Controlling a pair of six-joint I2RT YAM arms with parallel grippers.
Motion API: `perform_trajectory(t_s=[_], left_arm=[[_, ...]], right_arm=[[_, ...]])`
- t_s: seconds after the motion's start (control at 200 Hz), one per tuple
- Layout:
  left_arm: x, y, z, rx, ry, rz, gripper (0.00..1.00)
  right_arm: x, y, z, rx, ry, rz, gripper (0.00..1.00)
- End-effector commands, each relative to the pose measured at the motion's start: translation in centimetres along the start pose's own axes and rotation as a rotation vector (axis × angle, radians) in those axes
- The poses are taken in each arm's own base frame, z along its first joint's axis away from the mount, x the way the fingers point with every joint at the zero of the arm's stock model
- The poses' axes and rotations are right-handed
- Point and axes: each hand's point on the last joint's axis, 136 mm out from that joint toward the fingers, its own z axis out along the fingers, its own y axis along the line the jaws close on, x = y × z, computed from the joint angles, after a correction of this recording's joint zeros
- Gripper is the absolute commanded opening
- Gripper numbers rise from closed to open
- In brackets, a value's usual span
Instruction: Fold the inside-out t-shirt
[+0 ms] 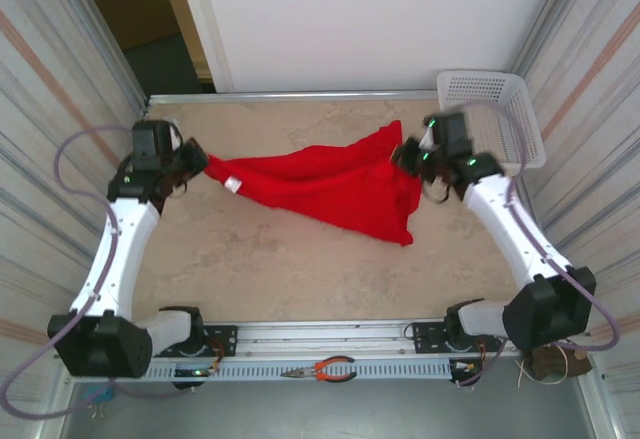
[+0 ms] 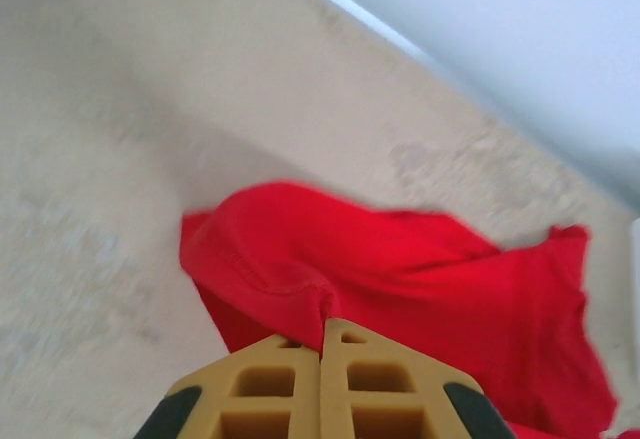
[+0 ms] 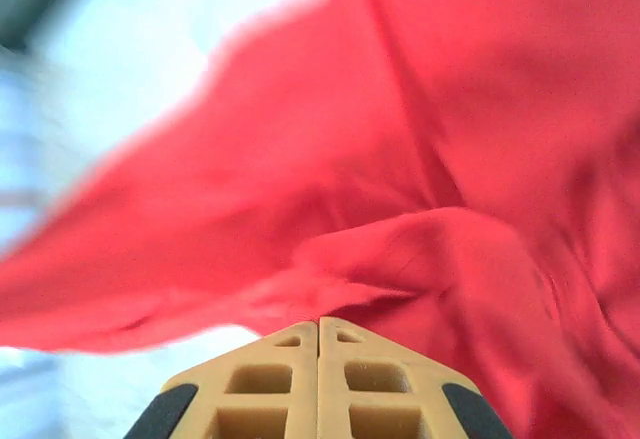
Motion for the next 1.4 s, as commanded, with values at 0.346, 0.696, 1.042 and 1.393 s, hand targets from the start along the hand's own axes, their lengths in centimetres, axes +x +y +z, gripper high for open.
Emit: perform_trajectory(t_s=[0.346, 0.696, 1.042, 1.393], left_arm=[[-19.1, -13.5, -14.1, 0.344, -0.435, -0.018, 0.0], [-18.1, -14.8, -22.0, 0.464, -0.53, -0.032, 0.0], [-11.7, -10.2, -14.4, 0.355, -0.332, -0.074, 0.0], [-12.0, -11.9, -14.8, 0.418, -0.318, -0.086, 0.0]], right_arm=[[-18.0, 13.1, -24.5, -0.402, -0.503, -0.092, 0.0], [-14.5, 14.7, -26.9, -0.492, -0.505, -0.115, 0.0], [9.1, 2.0, 3.1, -0.149, 0.181, -0.053, 0.37], [22.0, 7.6, 14.4, -0.16, 0.476, -0.24, 0.67]])
